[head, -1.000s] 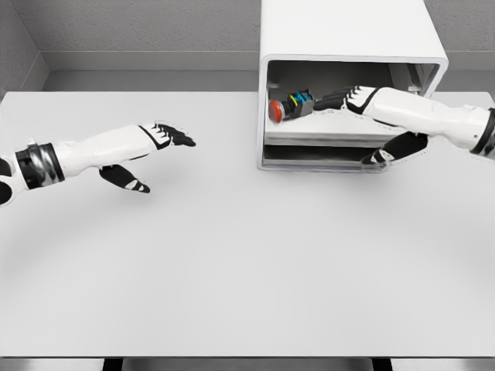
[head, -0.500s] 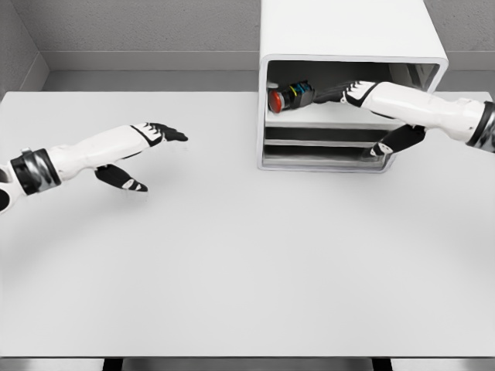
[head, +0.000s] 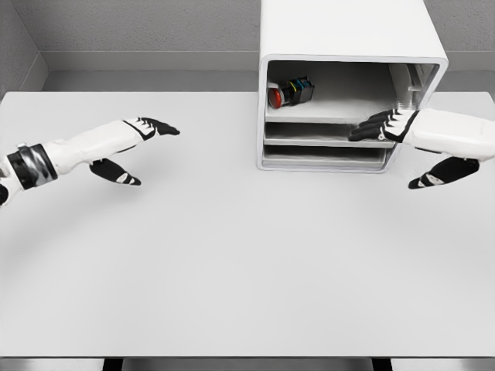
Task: Slide open multi-storey tabletop storage cabinets and put open load switch and slide close multi-storey tabletop storage cabinets
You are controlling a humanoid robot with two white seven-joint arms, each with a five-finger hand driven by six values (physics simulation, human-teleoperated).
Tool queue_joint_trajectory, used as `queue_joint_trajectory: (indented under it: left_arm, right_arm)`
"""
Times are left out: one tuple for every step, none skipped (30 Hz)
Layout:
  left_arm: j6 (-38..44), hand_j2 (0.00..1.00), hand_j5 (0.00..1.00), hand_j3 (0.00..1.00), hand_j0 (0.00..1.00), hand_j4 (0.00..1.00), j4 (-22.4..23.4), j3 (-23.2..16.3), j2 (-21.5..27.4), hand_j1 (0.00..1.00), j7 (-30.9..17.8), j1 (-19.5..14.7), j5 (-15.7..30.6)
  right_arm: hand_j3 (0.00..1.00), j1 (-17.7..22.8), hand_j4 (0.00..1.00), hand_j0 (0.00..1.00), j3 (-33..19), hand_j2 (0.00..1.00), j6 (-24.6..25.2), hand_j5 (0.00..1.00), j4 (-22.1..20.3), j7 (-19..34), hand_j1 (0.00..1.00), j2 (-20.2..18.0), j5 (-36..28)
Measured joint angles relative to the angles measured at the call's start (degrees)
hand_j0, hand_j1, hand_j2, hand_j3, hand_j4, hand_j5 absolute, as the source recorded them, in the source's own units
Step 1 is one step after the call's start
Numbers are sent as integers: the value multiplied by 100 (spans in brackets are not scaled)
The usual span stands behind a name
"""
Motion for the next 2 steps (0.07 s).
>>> queue_joint_trajectory:
  left_arm:
    - [-1, 100, 100, 100, 100, 100, 78, 118, -46, 100, -34, 142, -52]
    - [-1, 100, 100, 100, 100, 100, 136, 257, -78, 100, -68, 160, -52]
  right_arm:
    - [100, 0, 100, 100, 88, 100, 0, 100, -41, -15, 100, -64, 12]
    - [100, 70, 100, 100, 164, 100, -1, 100, -75, -21, 100, -125, 23]
